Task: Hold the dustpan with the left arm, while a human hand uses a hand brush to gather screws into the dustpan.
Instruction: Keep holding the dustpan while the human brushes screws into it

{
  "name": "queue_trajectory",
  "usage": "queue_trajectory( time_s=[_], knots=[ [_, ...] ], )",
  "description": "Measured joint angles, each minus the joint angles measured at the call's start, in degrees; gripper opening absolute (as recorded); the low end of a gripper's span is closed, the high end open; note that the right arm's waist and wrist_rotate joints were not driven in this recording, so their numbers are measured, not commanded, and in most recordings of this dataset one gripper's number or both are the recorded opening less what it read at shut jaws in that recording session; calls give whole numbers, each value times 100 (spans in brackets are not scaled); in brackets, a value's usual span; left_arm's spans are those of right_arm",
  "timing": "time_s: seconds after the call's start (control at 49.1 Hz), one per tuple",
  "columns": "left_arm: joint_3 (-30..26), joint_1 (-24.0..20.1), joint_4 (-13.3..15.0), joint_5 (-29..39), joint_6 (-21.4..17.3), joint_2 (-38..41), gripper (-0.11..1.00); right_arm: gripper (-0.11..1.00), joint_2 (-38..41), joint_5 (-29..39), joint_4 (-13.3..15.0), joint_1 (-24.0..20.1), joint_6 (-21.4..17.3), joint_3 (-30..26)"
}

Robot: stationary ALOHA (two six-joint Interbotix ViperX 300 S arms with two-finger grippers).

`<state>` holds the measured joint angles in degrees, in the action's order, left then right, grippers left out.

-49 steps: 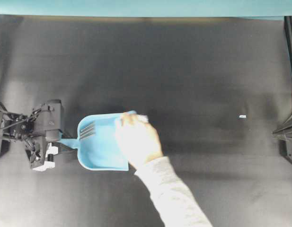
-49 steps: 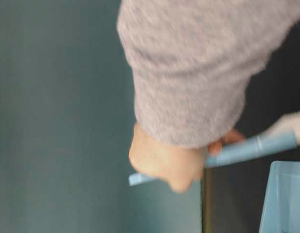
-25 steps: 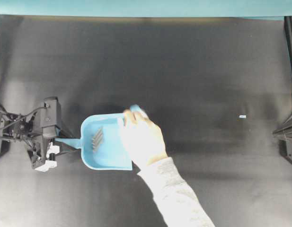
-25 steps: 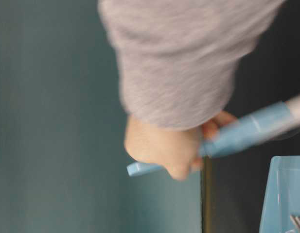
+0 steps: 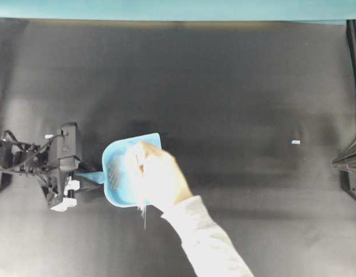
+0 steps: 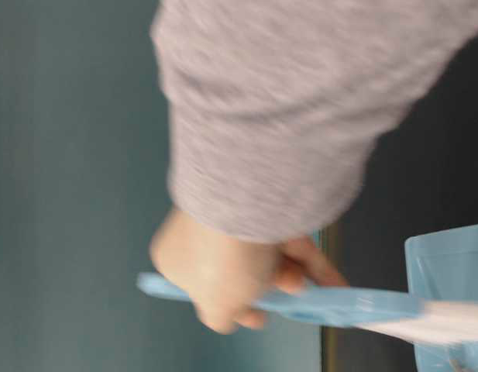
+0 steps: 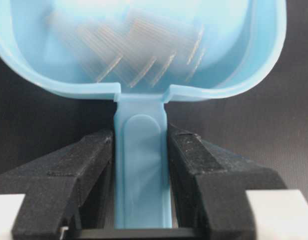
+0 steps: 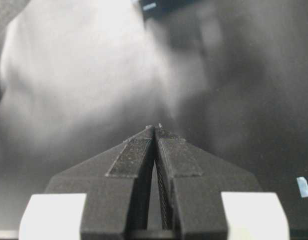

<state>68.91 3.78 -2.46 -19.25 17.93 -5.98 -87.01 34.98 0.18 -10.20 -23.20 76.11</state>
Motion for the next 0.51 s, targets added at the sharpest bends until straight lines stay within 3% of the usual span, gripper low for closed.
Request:
queue_trajectory(
  time_s=[0.326,0.509],
  knots=[
    [290,70,9,-686,-123,-132,32,0,9,0,-9,0,9,0],
    [290,70,9,-729,-466,-325,32,0,9,0,0,0,0,0]
  ],
)
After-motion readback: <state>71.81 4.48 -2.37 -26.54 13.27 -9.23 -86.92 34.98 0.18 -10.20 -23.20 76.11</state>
